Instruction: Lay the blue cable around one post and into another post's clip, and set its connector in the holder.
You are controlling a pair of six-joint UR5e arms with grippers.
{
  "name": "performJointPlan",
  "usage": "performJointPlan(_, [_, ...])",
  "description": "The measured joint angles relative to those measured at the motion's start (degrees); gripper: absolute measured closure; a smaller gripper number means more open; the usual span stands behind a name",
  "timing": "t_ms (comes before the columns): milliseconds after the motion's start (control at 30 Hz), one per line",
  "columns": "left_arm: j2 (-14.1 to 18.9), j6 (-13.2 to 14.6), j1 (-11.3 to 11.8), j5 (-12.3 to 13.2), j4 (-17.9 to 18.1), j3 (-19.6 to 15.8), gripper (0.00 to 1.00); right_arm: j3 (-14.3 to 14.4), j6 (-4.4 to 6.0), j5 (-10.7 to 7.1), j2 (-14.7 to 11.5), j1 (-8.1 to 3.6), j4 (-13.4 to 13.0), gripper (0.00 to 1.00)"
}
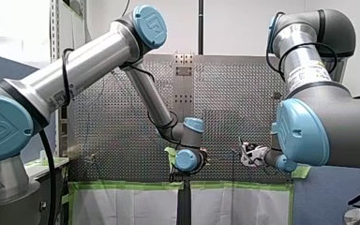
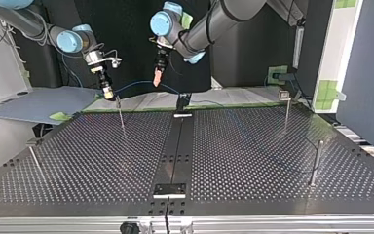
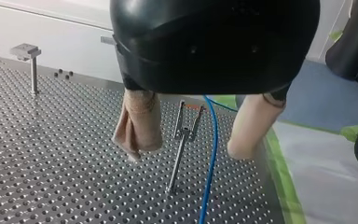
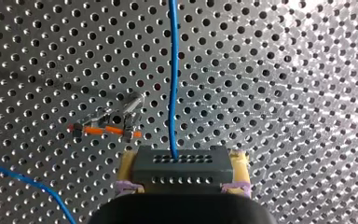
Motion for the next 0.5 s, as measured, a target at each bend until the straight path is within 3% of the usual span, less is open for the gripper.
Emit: performJointPlan(500, [-5.4,-1.0,-2.1,-3.4,-4.6,6.7,0.0,0.0,0.0,-0.26,0.0,0.02,0.0,1.0])
